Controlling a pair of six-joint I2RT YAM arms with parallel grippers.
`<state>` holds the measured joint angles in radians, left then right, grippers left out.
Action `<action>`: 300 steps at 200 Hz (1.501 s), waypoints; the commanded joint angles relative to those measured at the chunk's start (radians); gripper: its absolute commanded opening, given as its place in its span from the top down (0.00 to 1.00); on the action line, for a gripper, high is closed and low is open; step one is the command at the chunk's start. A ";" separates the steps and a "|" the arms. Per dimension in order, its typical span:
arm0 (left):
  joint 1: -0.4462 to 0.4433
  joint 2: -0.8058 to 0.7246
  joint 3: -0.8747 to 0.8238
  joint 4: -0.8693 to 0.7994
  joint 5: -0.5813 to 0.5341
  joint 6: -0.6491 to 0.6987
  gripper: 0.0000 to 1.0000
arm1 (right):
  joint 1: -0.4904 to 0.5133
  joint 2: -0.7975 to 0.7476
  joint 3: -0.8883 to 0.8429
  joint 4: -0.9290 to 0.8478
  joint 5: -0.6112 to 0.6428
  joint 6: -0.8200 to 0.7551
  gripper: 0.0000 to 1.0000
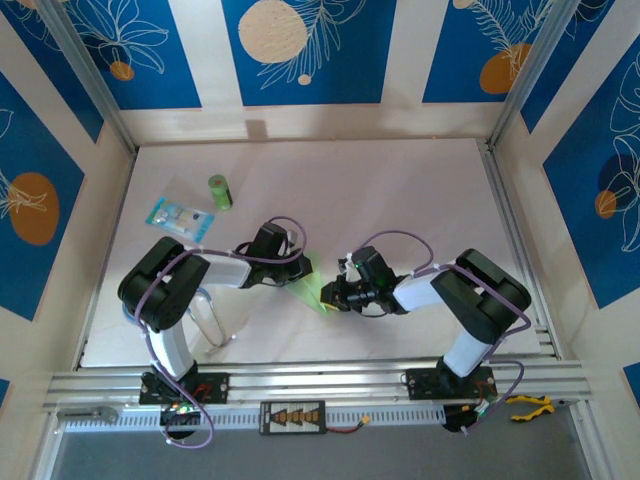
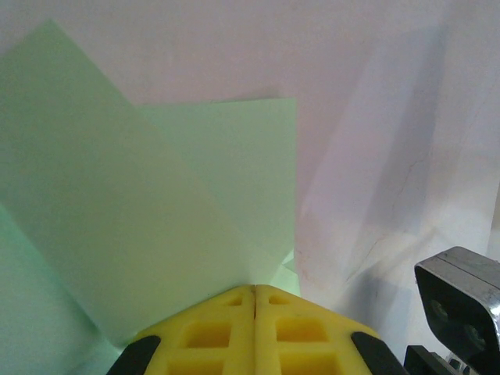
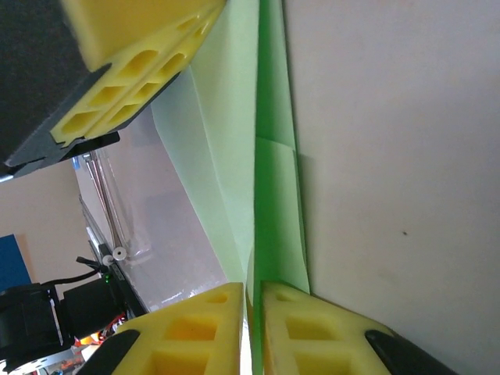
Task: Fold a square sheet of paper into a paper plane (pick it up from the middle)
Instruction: Fourth fold the wing at the center of the table.
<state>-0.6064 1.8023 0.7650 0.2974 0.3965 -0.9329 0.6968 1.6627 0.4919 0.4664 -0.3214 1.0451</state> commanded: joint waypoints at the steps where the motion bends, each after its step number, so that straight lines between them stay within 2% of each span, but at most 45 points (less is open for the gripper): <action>1: -0.006 0.039 -0.004 -0.098 -0.027 0.026 0.97 | 0.018 -0.013 -0.019 -0.144 -0.021 -0.028 0.86; 35: -0.006 0.039 -0.004 -0.095 -0.026 0.023 0.97 | 0.018 -0.018 -0.017 -0.187 -0.011 -0.044 0.94; 65: -0.007 0.038 -0.006 -0.093 -0.027 0.019 0.97 | 0.010 -0.030 -0.018 -0.194 -0.015 -0.046 0.94; 121: -0.007 0.036 -0.006 -0.099 -0.031 0.018 0.98 | 0.010 -0.082 -0.019 -0.261 -0.017 -0.068 0.86; 175: -0.006 0.035 -0.009 -0.095 -0.031 0.014 0.98 | 0.006 -0.038 -0.019 -0.293 0.001 -0.066 0.95; 253: -0.006 0.029 -0.010 -0.106 -0.040 0.018 0.98 | 0.005 -0.102 -0.016 -0.364 -0.004 -0.081 0.89; 300: -0.006 0.031 -0.010 -0.106 -0.041 0.018 0.98 | 0.004 -0.099 -0.016 -0.376 -0.016 -0.097 0.93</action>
<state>-0.6094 1.8023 0.7650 0.2924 0.4015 -0.9333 0.6991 1.5654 0.4908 0.2111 -0.3172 0.9688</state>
